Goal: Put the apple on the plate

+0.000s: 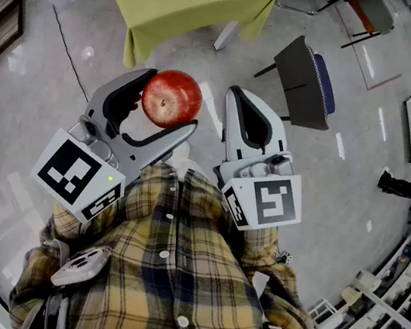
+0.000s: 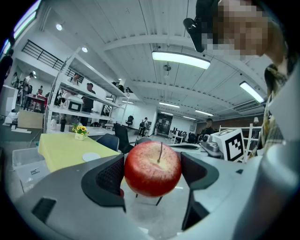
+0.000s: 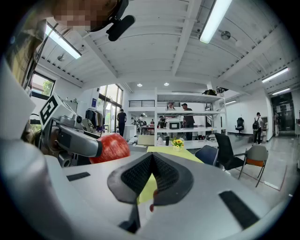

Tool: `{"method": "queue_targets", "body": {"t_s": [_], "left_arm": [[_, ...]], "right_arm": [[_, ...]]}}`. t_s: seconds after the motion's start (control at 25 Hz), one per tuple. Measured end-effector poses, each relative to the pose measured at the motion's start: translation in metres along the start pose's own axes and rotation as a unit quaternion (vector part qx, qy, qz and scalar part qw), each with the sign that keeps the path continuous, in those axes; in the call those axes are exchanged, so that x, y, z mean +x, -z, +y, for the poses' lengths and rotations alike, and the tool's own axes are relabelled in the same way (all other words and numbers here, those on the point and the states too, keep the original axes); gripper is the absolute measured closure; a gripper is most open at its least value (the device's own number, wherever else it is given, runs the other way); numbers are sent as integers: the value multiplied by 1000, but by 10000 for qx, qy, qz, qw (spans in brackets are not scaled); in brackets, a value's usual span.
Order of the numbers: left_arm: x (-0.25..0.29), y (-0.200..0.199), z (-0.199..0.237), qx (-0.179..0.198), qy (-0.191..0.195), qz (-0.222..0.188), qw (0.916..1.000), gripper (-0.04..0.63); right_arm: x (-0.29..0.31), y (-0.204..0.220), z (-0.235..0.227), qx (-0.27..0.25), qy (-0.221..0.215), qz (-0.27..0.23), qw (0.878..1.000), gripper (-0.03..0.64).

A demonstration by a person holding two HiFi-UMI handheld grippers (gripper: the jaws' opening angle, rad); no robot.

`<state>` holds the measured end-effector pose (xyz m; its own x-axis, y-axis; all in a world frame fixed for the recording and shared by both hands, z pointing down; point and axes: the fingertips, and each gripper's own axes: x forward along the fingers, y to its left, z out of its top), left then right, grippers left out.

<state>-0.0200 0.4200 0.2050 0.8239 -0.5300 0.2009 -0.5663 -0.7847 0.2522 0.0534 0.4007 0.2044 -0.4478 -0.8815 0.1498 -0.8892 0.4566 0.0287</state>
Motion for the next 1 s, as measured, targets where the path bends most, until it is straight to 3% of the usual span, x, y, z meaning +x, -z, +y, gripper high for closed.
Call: {"method": "queue_targets", "body": {"t_s": [0.48, 1.0], "left_arm": [[22, -2, -12, -65, -179, -65, 9998, 206], [37, -3, -11, -114, -707, -211, 9972, 206]], "right_arm": [[-13, 5, -29, 127, -63, -36, 9999, 621], [-23, 18, -61, 100, -260, 15, 9996, 621]]}}
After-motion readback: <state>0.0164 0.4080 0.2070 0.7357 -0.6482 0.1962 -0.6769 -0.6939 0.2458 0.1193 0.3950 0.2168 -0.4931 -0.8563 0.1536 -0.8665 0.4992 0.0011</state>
